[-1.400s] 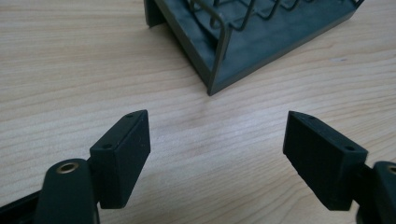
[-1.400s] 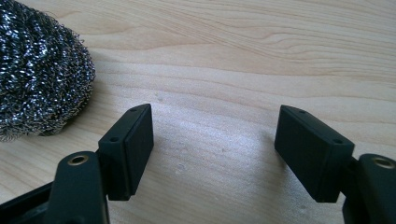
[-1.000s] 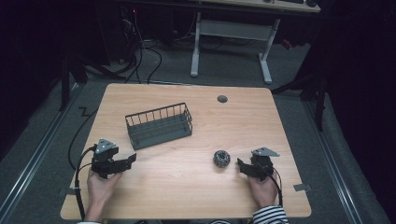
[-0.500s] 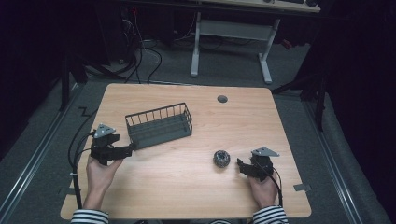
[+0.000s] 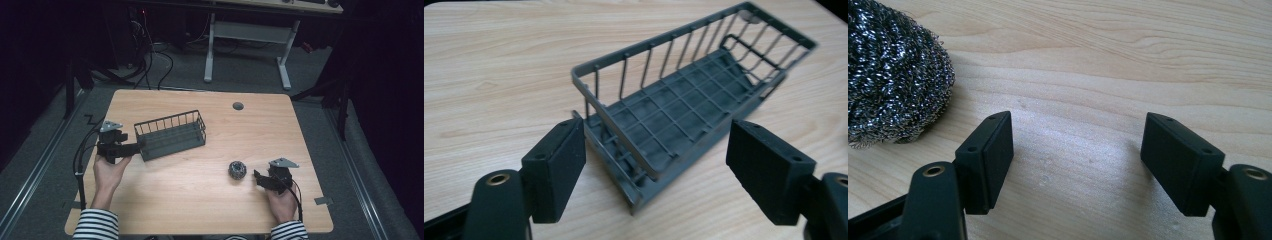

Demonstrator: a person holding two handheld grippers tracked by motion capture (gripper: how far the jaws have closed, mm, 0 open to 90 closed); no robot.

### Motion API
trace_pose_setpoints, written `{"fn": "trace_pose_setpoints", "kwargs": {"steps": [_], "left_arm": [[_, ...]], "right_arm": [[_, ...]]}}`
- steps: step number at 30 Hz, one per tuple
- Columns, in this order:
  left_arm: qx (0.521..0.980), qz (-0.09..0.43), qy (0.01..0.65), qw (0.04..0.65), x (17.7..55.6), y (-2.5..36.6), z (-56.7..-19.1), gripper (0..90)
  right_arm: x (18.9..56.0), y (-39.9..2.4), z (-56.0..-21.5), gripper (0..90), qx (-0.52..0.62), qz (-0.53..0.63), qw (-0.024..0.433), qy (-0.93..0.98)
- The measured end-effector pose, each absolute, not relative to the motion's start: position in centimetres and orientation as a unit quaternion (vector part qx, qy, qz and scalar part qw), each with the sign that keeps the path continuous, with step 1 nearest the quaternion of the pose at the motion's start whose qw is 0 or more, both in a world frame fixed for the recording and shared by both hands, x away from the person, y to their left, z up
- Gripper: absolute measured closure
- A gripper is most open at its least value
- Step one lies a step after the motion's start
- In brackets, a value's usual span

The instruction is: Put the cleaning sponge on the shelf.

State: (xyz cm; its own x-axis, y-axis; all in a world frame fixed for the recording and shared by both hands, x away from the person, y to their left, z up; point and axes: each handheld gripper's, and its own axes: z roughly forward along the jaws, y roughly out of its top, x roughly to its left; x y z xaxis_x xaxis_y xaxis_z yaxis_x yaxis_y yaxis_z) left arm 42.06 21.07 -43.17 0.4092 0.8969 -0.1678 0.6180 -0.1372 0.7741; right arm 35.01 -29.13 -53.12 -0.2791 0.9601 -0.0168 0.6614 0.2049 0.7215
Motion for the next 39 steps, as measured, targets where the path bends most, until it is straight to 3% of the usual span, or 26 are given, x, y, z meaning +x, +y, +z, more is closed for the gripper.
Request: {"fn": "trace_pose_setpoints", "kwargs": {"steps": [14, 28, 39], "left_arm": [[0.734, 0.181, 0.535, 0.377, 44.4, 20.3, -44.5, 38.2], [0.741, 0.188, 0.537, 0.357, 44.7, 20.1, -45.1, 58.5], [0.747, 0.191, 0.526, 0.359, 44.0, 19.4, -44.7, 64.3]], "right_arm": [[35.0, -29.1, -53.1, 29.4, 0.549, 0.31, 0.24, 0.739], [35.0, -29.1, -53.1, 29.4, 0.545, 0.311, 0.24, 0.741], [35.0, -29.0, -53.1, 29.3, 0.545, 0.311, 0.239, 0.741]]}}
